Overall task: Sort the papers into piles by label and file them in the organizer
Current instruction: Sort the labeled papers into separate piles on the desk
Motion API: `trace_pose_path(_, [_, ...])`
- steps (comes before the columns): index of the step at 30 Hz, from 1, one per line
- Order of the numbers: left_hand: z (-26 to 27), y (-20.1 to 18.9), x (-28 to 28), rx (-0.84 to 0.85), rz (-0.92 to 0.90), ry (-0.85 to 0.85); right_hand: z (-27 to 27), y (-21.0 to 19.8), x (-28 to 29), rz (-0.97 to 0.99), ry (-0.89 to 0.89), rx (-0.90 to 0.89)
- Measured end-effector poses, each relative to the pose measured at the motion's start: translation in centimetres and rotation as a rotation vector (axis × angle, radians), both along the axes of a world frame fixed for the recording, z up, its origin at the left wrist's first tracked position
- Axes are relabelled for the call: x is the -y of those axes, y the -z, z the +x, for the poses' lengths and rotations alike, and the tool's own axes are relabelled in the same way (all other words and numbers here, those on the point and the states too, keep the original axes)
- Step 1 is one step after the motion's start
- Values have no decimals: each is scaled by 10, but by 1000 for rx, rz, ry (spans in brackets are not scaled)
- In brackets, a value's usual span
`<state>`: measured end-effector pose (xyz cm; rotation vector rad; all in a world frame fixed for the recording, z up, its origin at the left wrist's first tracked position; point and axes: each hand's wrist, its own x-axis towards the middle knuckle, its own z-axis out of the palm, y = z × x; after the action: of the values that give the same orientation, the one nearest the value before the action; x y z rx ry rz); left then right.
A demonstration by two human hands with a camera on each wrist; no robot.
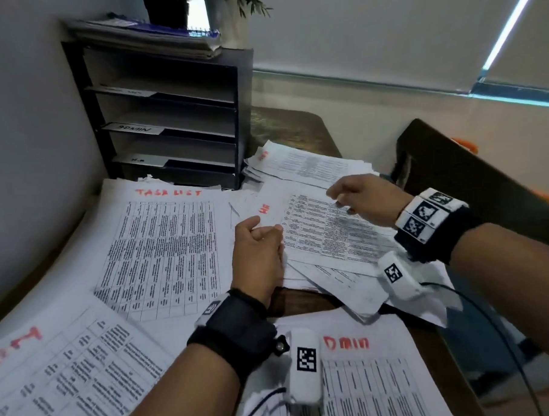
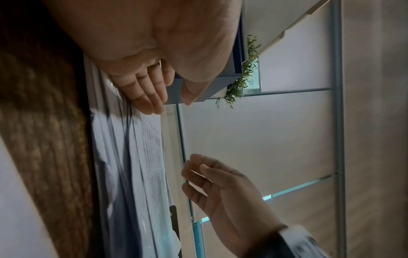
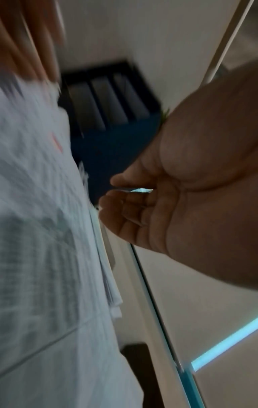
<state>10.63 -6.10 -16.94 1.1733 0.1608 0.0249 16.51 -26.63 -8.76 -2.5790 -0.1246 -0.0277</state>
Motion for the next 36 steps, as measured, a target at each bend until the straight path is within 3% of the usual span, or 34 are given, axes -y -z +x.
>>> trace_pose_path(3, [-4,-6,-2,14,144,-13,-67,2,-27,-72,-174,-65])
trace_pose_path(7, [-12,-32,-12,85,290,54,-131,8,-46,-318,-358,-96])
trace_pose_path(12, [-36,-79,-46,95,421,233,-167,36,-49,-381,-387,-194])
trace_pose_path(15, [-64,-77,-67,37,693,406,-173,51,-51,-415,-298,-143])
trace_pose_path(19, [-87,-66,-67,45,1315,570,-176,48,-57,-448,-246,-83])
trace_pose_path(21, [-92,-62,-58,54,1446,596,-179,47,-58,-462,-224,-79])
trace_pose_path(27, [-107,-48,-37,41,1666,586,-188,51,-66,-573,-184,-37])
trace_pose_path(30, [-117,-42,-38,121,1705,545,-188,51,-70,-601,-176,-28])
trace_pose_path(33, [-126,-36,-49,248,1674,529,-190,47,-74,-589,-153,-4])
trace_pose_path(36, [-130,-36,-63,287,1525,491,-194,42,-73,-530,-136,17])
